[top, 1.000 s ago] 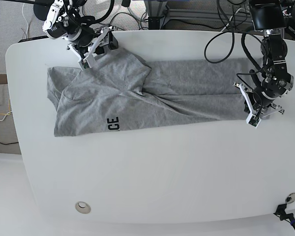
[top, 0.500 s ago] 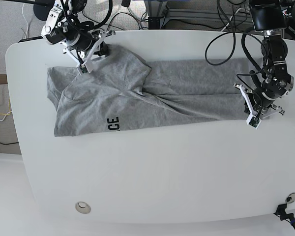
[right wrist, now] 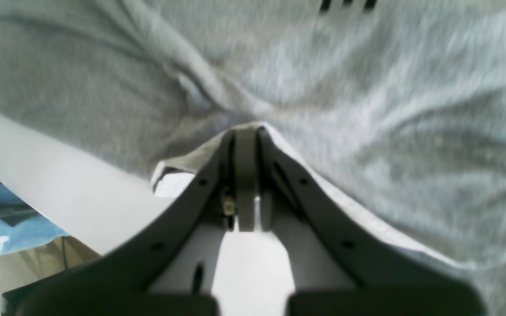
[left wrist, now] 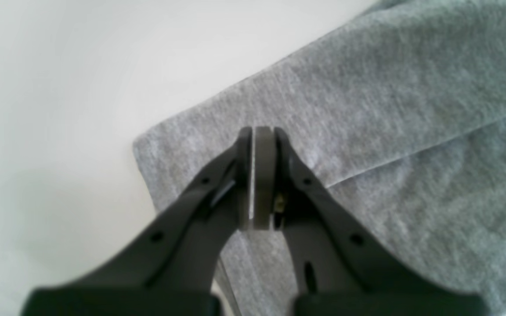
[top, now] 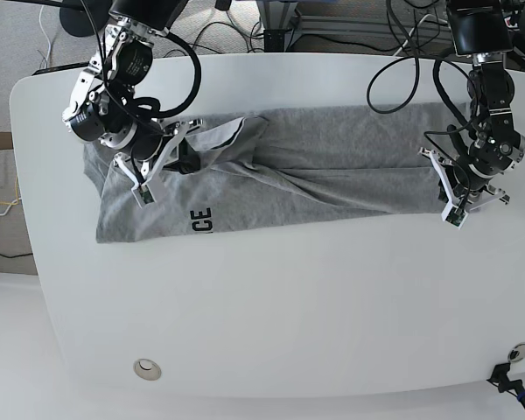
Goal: Fold the T-shirt properly
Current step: 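Grasp the strip's ends with both grippers, left gripper at the hem end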
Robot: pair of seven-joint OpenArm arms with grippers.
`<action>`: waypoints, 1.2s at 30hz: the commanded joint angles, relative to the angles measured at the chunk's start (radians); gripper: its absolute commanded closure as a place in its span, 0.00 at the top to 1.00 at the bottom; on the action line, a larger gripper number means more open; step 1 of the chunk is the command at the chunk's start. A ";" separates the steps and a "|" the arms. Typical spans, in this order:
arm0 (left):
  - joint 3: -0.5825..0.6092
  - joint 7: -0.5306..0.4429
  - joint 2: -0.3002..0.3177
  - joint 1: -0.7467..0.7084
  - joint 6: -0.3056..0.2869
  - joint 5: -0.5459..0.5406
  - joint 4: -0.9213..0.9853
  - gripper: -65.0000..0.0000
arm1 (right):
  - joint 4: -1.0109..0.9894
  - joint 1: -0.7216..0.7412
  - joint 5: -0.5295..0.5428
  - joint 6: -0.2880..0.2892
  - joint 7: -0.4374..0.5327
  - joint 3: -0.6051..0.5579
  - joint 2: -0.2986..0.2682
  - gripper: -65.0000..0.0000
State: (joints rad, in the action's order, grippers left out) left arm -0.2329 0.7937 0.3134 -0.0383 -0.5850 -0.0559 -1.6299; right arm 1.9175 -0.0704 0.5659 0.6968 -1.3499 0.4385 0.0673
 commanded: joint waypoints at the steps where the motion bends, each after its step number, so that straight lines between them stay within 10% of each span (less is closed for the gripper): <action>1: -0.004 -0.017 0.014 0.015 0.001 -0.005 -0.016 0.00 | -0.039 0.048 0.009 0.001 0.011 0.000 -0.004 0.00; 11: -0.006 -0.017 0.028 0.015 0.001 -0.005 -0.016 0.00 | -0.226 0.110 0.007 0.001 0.080 -0.002 -0.013 0.01; 15: -0.004 -0.017 0.028 0.015 0.001 -0.005 -0.016 0.00 | -0.226 0.111 0.015 -0.016 0.099 -0.005 -0.013 0.52; 18: -0.003 -0.017 0.026 0.015 0.001 -0.005 -0.016 0.00 | -0.158 0.143 0.016 -0.016 0.094 -0.005 -0.011 0.73; 28: -0.006 -0.017 0.026 0.005 0.001 -0.006 -0.037 0.00 | 0.010 0.068 0.016 -0.012 0.100 -0.005 -0.166 0.66; 34: -0.010 -0.084 0.020 -0.101 0.004 -0.008 -0.201 0.00 | -0.017 0.040 -0.030 -0.012 0.171 -0.005 -0.231 0.00; 36: -0.032 -0.086 0.017 -0.140 0.006 -0.009 -0.237 0.00 | -0.054 0.042 -0.088 -0.012 0.214 -0.016 -0.231 0.00</action>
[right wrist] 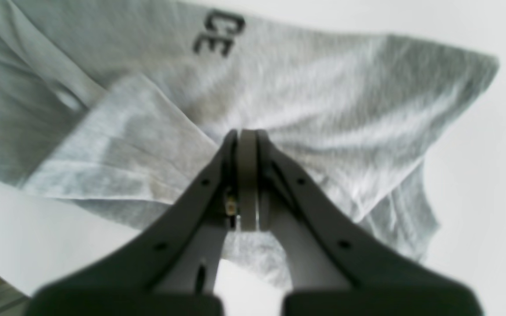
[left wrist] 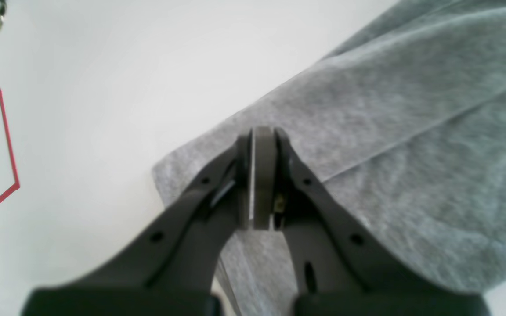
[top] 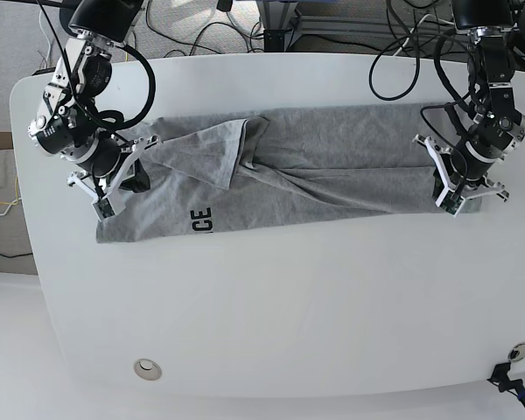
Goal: Fold the T-shirt properly
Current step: 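Grasp the strip's ends with both grippers, left gripper at the hem end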
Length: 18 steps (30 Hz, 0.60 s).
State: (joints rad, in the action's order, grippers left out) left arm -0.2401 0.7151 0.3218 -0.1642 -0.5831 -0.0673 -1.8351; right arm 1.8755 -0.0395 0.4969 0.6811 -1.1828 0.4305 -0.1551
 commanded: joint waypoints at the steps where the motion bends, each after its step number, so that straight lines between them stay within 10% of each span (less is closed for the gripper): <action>1: -0.044 -0.007 -0.010 -0.027 0.002 0.001 -0.041 0.00 | -0.040 0.013 -0.051 0.004 0.080 -0.035 -0.016 0.00; 18: -0.390 0.057 -0.117 -0.047 -0.004 -0.150 0.145 0.00 | -0.363 0.016 -0.094 0.005 0.357 -0.160 -0.053 0.00</action>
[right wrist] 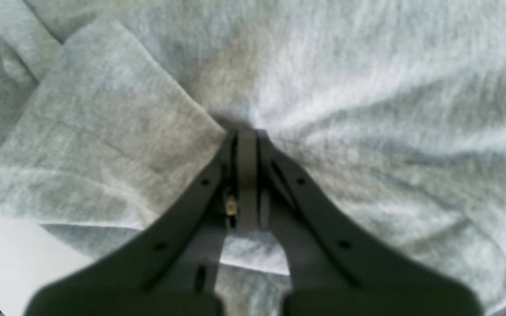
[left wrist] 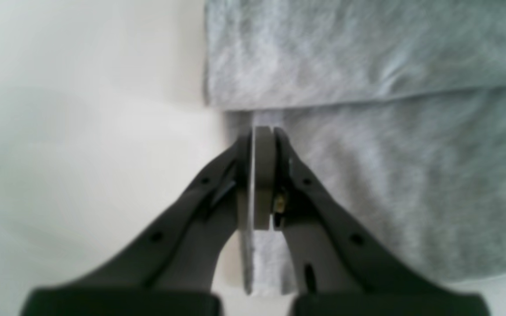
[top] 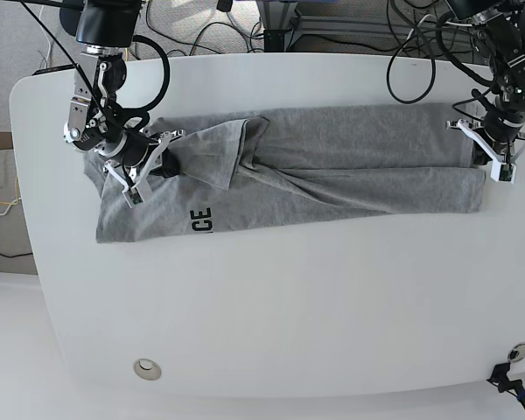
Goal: Fold the T-shirt properly
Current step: 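Grasp the strip's ends with both grippers, left gripper at the hem end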
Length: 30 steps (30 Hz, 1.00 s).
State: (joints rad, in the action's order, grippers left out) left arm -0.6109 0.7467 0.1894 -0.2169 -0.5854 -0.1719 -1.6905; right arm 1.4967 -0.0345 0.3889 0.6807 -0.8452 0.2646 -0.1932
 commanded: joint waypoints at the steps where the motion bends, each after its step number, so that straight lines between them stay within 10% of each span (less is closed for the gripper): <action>1: -0.039 0.066 0.017 0.006 -0.002 -0.084 0.007 0.14 | 0.015 0.011 0.014 0.006 0.019 0.006 -0.015 0.00; 6: -0.136 0.158 0.017 0.027 -0.002 -0.200 0.010 0.71 | 0.015 0.011 0.014 0.006 0.019 0.006 -0.012 0.00; 15: -0.132 0.211 0.120 0.149 -0.002 -0.337 0.267 0.72 | 0.015 0.009 0.014 0.006 0.019 0.006 -0.010 0.00; 30: 0.053 0.211 0.094 0.193 -0.002 -0.337 0.367 0.72 | 0.015 0.008 0.014 0.006 0.022 0.006 -0.010 0.00</action>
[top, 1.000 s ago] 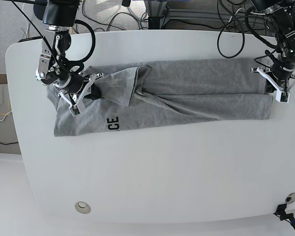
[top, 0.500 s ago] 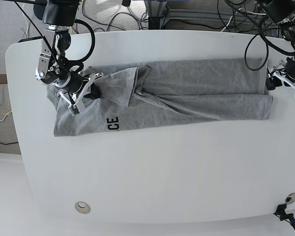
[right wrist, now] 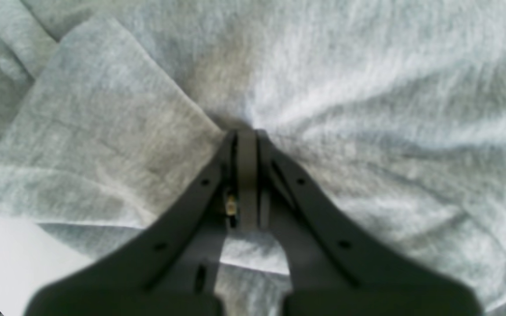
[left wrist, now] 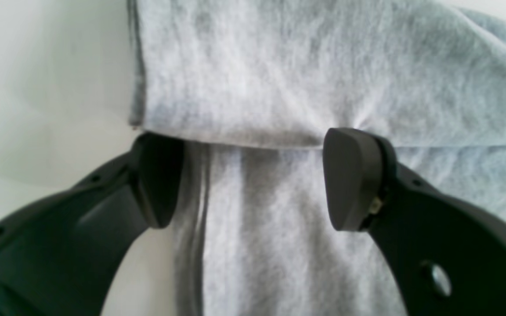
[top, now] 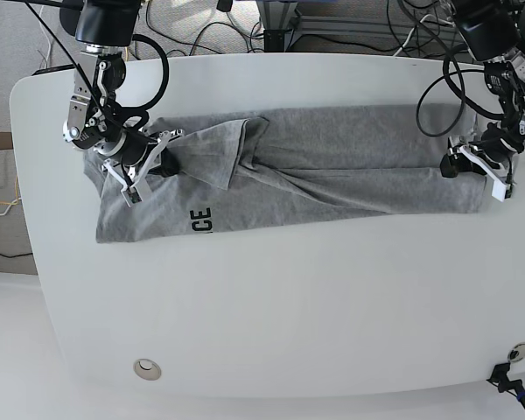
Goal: Fold the T-shirt properly
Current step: 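Grasp the strip's ends with both grippers, left gripper at the hem end, then lift the strip end with the left gripper and fold it toward the right gripper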
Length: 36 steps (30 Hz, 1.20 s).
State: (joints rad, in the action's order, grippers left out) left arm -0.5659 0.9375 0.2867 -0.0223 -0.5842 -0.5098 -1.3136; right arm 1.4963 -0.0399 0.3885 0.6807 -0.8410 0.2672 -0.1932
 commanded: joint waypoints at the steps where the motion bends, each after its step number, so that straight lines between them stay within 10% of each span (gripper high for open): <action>1: 0.008 0.022 -0.004 -0.003 -0.003 0.000 -0.010 0.71 | 0.016 0.013 0.014 0.006 0.018 0.004 -0.009 0.00; 8: 0.010 0.022 -0.010 -0.028 -0.003 0.000 -0.010 0.13 | 0.016 0.013 0.014 0.006 0.018 0.004 -0.009 0.00; 13: 0.010 0.022 -0.010 -0.029 -0.003 0.000 -0.077 0.01 | 0.016 0.013 0.014 0.006 0.018 0.004 -0.005 0.00; 25: 0.128 0.117 -0.042 -0.080 -0.003 -0.005 -0.476 0.00 | 0.016 0.013 0.013 0.006 0.018 0.004 0.014 0.00; 36: 0.243 0.194 -0.281 -0.077 0.005 -0.152 -0.558 0.00 | 0.016 0.011 0.014 0.006 0.016 0.004 0.016 0.00</action>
State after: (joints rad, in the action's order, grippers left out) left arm -0.3408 1.1580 0.0441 -0.1127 -0.5762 -0.6292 -1.8549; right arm 1.4963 -0.0422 0.3885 0.6807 -0.8413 0.2676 -0.1688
